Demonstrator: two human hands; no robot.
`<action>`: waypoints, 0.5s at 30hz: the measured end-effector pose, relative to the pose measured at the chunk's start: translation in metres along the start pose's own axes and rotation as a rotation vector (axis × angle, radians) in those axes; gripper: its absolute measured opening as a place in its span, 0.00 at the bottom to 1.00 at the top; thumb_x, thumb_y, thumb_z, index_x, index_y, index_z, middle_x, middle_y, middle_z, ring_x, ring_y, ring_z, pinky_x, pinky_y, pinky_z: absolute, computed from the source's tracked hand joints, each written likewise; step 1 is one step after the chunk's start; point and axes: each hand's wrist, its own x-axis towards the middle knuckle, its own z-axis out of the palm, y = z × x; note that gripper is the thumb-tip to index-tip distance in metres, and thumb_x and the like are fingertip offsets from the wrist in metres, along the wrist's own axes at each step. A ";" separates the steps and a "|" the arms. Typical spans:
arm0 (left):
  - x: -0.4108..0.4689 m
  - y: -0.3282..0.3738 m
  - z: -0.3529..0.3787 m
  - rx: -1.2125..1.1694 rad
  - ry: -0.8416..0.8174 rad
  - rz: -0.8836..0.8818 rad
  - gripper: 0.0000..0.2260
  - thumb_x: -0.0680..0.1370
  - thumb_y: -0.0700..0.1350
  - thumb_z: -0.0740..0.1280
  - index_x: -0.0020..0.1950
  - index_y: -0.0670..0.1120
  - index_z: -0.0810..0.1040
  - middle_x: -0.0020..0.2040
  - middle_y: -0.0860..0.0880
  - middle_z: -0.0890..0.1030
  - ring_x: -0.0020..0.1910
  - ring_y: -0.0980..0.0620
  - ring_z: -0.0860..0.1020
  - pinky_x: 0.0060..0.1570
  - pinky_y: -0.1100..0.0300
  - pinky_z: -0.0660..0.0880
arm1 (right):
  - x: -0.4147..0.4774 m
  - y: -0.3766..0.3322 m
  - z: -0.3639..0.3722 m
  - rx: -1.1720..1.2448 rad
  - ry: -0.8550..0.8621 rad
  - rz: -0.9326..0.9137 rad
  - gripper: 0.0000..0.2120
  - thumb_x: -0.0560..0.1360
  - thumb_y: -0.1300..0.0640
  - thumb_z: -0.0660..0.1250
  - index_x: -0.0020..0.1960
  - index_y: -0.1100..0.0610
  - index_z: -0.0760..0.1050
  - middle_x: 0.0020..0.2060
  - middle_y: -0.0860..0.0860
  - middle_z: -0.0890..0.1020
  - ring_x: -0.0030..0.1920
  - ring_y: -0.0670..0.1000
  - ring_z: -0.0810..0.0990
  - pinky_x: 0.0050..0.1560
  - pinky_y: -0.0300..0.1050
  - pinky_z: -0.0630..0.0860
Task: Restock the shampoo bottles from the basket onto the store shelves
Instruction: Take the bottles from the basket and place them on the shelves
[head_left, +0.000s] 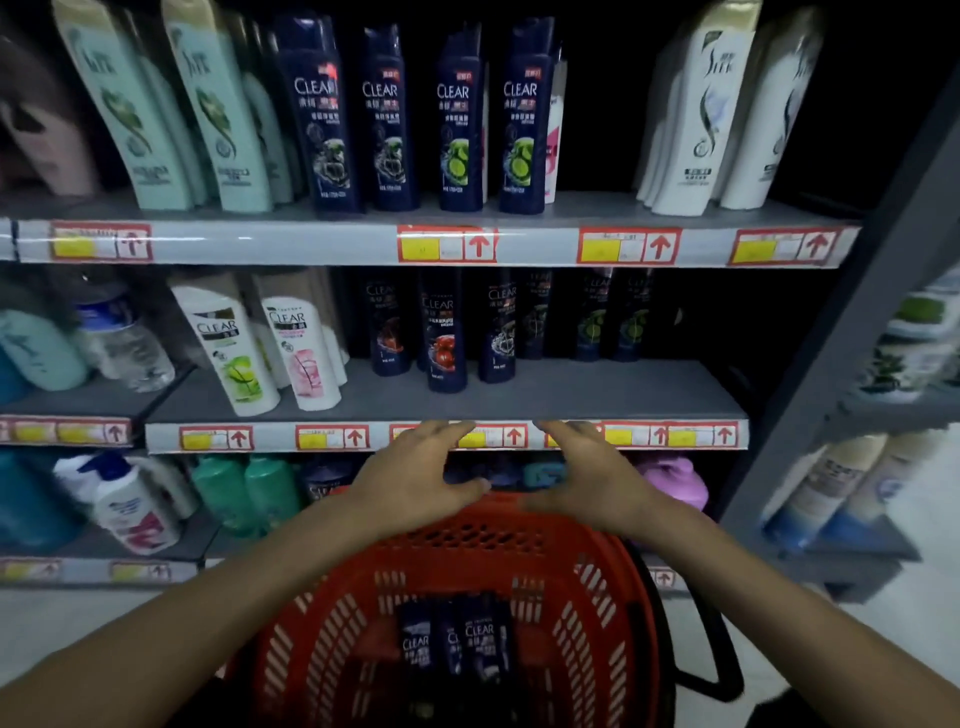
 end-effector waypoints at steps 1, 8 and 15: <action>-0.008 -0.005 0.005 0.016 -0.031 -0.004 0.39 0.75 0.70 0.64 0.82 0.58 0.58 0.80 0.55 0.63 0.78 0.50 0.64 0.71 0.46 0.70 | -0.009 0.003 0.009 0.007 -0.044 -0.006 0.50 0.66 0.43 0.81 0.81 0.50 0.59 0.73 0.54 0.67 0.74 0.54 0.68 0.72 0.43 0.67; -0.040 -0.037 0.052 0.043 -0.189 -0.027 0.35 0.75 0.66 0.66 0.80 0.56 0.63 0.77 0.53 0.68 0.73 0.49 0.71 0.69 0.49 0.72 | -0.038 0.040 0.083 -0.149 -0.376 0.023 0.47 0.69 0.45 0.79 0.81 0.48 0.59 0.73 0.56 0.66 0.74 0.56 0.67 0.74 0.46 0.67; -0.052 -0.067 0.101 0.228 -0.330 0.058 0.27 0.79 0.60 0.63 0.77 0.56 0.67 0.68 0.52 0.74 0.64 0.47 0.78 0.60 0.48 0.78 | -0.028 0.074 0.160 -0.259 -0.635 0.138 0.39 0.72 0.50 0.78 0.78 0.53 0.65 0.71 0.54 0.76 0.68 0.55 0.76 0.62 0.38 0.71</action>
